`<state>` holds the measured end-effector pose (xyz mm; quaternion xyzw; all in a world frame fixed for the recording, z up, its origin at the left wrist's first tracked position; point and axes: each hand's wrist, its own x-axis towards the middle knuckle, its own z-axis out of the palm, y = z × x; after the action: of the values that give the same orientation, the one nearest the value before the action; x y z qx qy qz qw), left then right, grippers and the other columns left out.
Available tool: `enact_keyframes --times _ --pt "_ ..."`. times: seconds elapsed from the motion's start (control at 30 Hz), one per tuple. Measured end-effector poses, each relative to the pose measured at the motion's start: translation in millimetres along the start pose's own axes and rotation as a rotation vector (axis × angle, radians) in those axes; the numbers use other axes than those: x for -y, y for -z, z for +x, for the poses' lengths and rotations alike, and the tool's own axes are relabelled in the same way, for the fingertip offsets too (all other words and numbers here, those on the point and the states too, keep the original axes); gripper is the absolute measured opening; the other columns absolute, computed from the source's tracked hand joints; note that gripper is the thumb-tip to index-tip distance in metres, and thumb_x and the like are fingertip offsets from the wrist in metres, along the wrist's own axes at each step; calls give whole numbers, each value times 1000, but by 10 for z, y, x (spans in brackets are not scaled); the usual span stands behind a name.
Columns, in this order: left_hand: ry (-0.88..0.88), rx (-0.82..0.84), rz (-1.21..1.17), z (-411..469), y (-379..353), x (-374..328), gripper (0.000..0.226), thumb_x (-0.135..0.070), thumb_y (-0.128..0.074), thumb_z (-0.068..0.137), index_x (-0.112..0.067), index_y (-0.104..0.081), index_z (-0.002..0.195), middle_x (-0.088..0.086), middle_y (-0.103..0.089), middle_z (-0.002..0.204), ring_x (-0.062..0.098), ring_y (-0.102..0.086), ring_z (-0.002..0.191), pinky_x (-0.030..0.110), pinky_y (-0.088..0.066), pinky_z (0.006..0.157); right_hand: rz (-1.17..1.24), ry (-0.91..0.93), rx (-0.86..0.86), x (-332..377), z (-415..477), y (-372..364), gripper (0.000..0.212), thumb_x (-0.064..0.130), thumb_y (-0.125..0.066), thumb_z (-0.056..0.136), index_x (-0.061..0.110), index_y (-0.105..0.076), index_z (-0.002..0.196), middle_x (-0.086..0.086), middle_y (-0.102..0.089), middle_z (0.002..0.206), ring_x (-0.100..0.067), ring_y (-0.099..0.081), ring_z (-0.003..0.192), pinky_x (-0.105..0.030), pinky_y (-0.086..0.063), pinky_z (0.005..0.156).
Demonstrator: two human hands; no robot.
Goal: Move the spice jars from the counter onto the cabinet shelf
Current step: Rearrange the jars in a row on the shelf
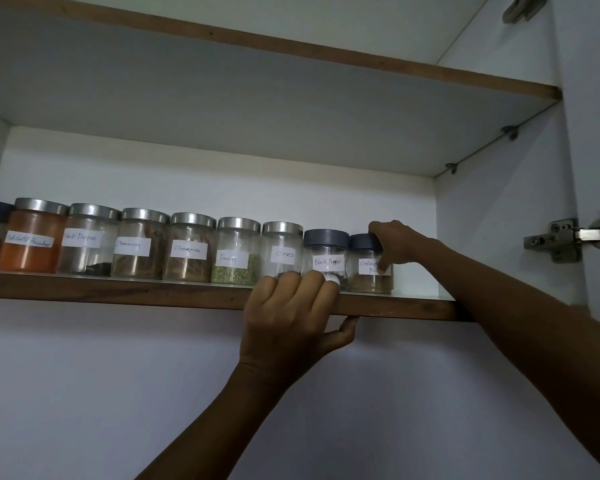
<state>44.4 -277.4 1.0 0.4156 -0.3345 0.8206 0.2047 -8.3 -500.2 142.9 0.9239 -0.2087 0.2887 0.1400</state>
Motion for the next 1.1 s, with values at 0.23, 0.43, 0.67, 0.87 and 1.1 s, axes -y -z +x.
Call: enact_keyframes --times 0.23,0.43,0.67,0.87,1.1 --pt "4 8 2 -8 3 -6 38 -49 -53 84 -16 -63 69 -1 -60 65 19 -51 55 31 -26 57 76 24 -44 -47 -5 -78 59 10 -81 64 3 -45 111 -17 -55 109 -22 -46 86 -31 -38 70" --pt "5 23 -2 -13 11 -10 37 -49 -54 84 -16 -64 70 -1 -60 66 19 -51 56 31 -27 58 84 24 -48 -53 34 -143 64 12 -81 64 4 -44 115 -17 -53 114 -28 -51 98 -38 -45 82" --pt "16 60 -8 0 45 -11 35 -48 -57 83 -16 -64 71 -1 -61 69 19 -52 59 31 -30 59 89 -36 -121 -80 -39 -135 89 36 -77 71 13 -25 139 -14 -24 144 -37 -25 130 -50 -34 102" --pt "33 128 -16 -10 81 -20 37 -49 -54 85 -16 -63 72 -1 -60 69 19 -52 60 31 -30 59 208 -49 15 -94 -94 -173 78 25 -82 66 7 -34 124 -19 -36 125 -32 -44 110 -40 -44 90" --pt "-11 157 -19 12 102 16 35 -49 -55 86 -16 -62 80 0 -60 72 19 -52 60 31 -30 59 136 -109 -66 -11 -233 -62 97 39 -71 77 13 -7 145 -18 -4 151 -43 -24 132 -49 -32 102"
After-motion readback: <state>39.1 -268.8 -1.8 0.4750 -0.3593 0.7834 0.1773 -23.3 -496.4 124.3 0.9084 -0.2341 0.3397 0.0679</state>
